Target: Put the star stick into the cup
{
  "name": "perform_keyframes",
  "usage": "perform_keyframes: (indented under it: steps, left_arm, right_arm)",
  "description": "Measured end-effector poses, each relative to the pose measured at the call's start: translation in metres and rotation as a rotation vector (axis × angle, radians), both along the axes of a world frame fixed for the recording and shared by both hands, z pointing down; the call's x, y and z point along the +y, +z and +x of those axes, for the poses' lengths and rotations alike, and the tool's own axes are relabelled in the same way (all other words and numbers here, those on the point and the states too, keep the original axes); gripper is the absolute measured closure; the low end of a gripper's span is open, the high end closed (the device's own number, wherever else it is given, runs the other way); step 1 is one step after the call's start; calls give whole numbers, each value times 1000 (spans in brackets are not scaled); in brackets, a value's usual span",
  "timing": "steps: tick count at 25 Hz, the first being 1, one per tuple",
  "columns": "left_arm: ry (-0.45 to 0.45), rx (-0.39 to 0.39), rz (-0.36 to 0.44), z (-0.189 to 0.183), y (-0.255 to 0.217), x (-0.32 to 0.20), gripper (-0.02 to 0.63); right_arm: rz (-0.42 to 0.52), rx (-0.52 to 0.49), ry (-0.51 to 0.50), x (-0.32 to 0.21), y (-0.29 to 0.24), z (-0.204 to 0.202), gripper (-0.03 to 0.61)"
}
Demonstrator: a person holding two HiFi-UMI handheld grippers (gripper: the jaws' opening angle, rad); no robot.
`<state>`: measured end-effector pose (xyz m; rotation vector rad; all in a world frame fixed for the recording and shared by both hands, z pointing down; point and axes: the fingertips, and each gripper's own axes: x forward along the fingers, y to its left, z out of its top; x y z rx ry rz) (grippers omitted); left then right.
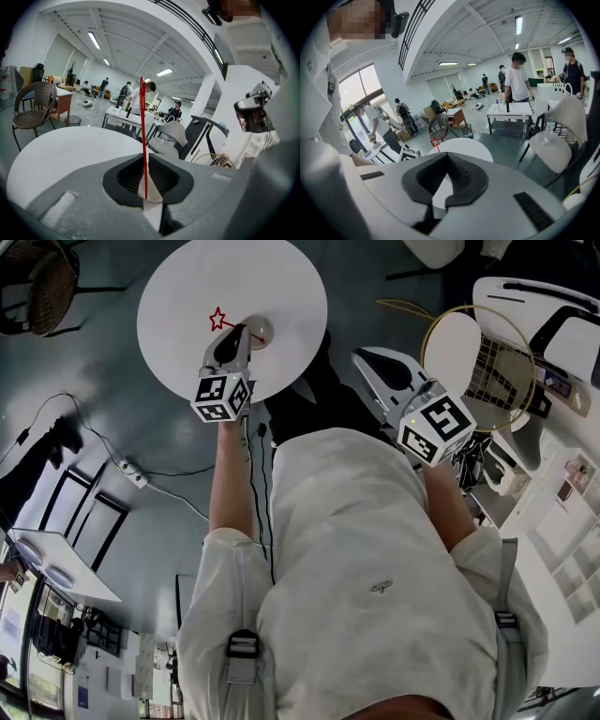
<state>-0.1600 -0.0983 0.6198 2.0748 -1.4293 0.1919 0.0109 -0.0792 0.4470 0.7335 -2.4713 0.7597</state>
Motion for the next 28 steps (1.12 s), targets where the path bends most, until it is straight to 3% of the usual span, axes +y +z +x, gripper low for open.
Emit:
perform_keyframes:
  steps: [28]
  left_arm:
    - [25,10,-62,-3,20,-11,506]
  right_arm:
    - [-3,0,32,-3,0,4,571]
